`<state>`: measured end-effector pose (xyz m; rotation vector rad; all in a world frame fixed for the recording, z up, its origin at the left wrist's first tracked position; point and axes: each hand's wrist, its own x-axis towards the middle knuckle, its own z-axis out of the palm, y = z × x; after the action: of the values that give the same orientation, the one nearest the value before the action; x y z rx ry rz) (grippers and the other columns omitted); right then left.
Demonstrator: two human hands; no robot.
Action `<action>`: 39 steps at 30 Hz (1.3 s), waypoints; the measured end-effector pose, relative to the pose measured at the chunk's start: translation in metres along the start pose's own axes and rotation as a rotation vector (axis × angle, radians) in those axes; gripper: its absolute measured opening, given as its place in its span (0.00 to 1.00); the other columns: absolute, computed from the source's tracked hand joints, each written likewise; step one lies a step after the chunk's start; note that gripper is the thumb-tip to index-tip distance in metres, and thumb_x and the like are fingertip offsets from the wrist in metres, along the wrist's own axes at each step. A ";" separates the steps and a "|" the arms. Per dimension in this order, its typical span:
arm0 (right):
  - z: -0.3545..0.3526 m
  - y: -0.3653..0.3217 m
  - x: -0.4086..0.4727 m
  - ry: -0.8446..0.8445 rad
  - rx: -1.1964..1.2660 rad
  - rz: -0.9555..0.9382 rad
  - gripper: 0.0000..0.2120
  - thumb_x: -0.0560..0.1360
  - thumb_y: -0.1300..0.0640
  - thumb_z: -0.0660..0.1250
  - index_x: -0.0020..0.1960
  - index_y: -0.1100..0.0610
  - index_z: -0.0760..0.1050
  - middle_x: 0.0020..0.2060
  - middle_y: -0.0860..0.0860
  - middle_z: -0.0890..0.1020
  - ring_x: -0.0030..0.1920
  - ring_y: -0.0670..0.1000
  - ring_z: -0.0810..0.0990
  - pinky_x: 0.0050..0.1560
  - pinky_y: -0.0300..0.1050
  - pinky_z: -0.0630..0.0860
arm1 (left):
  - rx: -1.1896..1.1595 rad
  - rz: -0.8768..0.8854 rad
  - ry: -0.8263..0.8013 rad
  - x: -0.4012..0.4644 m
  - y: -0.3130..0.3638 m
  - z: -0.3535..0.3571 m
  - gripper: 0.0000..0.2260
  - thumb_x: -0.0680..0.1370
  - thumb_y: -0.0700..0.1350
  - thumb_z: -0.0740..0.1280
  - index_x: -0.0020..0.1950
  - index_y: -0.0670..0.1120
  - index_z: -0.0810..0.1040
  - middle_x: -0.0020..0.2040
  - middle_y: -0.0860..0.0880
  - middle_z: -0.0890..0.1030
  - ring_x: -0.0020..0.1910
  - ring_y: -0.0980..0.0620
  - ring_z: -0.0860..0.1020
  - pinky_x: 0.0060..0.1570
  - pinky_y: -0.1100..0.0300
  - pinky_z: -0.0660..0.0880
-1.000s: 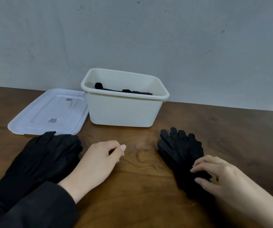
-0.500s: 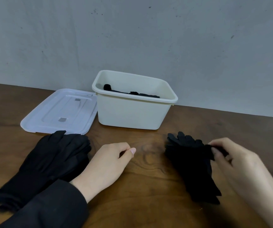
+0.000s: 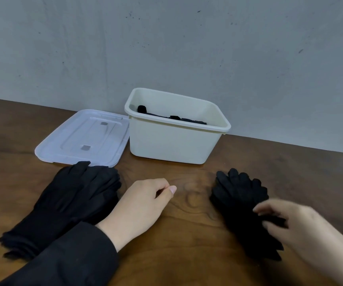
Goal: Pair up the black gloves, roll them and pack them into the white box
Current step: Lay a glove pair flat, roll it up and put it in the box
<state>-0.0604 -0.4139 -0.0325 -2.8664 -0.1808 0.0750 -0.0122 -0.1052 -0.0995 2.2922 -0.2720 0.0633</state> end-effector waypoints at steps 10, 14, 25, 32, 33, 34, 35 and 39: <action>-0.001 0.010 -0.006 -0.142 0.027 -0.121 0.06 0.76 0.43 0.67 0.50 0.34 0.80 0.56 0.25 0.73 0.54 0.29 0.76 0.53 0.29 0.72 | 0.027 -0.009 -0.010 0.000 0.002 0.000 0.15 0.81 0.61 0.56 0.43 0.57 0.78 0.39 0.53 0.82 0.39 0.57 0.80 0.43 0.58 0.79; 0.000 0.010 -0.007 -0.118 -0.013 -0.123 0.08 0.79 0.48 0.67 0.48 0.35 0.81 0.54 0.27 0.75 0.53 0.29 0.76 0.52 0.27 0.72 | 0.019 -0.015 -0.004 0.000 0.002 0.000 0.15 0.81 0.60 0.57 0.43 0.57 0.79 0.38 0.54 0.82 0.39 0.56 0.80 0.44 0.58 0.79; 0.009 0.014 -0.006 -0.033 -0.153 -0.179 0.08 0.78 0.54 0.70 0.46 0.41 0.82 0.47 0.33 0.77 0.53 0.34 0.75 0.51 0.31 0.73 | 0.016 -0.012 -0.005 0.000 0.000 0.001 0.15 0.80 0.61 0.57 0.42 0.57 0.79 0.38 0.55 0.82 0.38 0.57 0.80 0.43 0.58 0.79; 0.007 0.023 -0.010 -0.063 -0.175 -0.168 0.15 0.75 0.54 0.72 0.44 0.32 0.75 0.51 0.30 0.76 0.55 0.32 0.75 0.50 0.30 0.73 | 0.044 -0.005 -0.018 0.001 0.000 0.001 0.15 0.81 0.61 0.56 0.43 0.57 0.78 0.39 0.54 0.82 0.39 0.58 0.80 0.41 0.63 0.77; 0.008 0.022 -0.010 -0.058 -0.173 -0.143 0.17 0.75 0.55 0.72 0.42 0.31 0.74 0.51 0.31 0.77 0.54 0.32 0.75 0.49 0.29 0.73 | 0.046 -0.004 -0.020 0.001 0.001 0.002 0.15 0.81 0.61 0.57 0.44 0.57 0.78 0.39 0.54 0.82 0.39 0.58 0.80 0.41 0.63 0.77; 0.008 0.021 -0.010 -0.040 -0.160 -0.128 0.18 0.74 0.56 0.73 0.41 0.31 0.74 0.50 0.31 0.77 0.53 0.32 0.76 0.49 0.28 0.73 | 0.046 -0.004 -0.020 0.001 0.001 0.002 0.15 0.81 0.61 0.57 0.44 0.57 0.78 0.39 0.54 0.82 0.40 0.57 0.80 0.42 0.63 0.78; 0.006 0.019 -0.009 -0.001 -0.131 -0.116 0.18 0.73 0.57 0.74 0.41 0.33 0.77 0.50 0.31 0.78 0.52 0.32 0.76 0.49 0.26 0.72 | 0.049 -0.004 -0.021 0.001 0.001 0.001 0.15 0.81 0.61 0.57 0.44 0.57 0.79 0.39 0.54 0.82 0.40 0.57 0.80 0.42 0.62 0.78; -0.013 0.005 -0.007 0.330 0.039 -0.051 0.16 0.73 0.61 0.73 0.44 0.38 0.81 0.46 0.30 0.80 0.51 0.33 0.78 0.45 0.28 0.73 | 0.052 -0.005 -0.013 0.001 0.001 0.000 0.15 0.81 0.61 0.56 0.45 0.56 0.79 0.39 0.54 0.82 0.40 0.57 0.80 0.44 0.60 0.79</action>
<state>-0.0661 -0.4236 -0.0208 -2.7823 -0.1833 -0.3968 -0.0116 -0.1061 -0.0986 2.3458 -0.2740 0.0529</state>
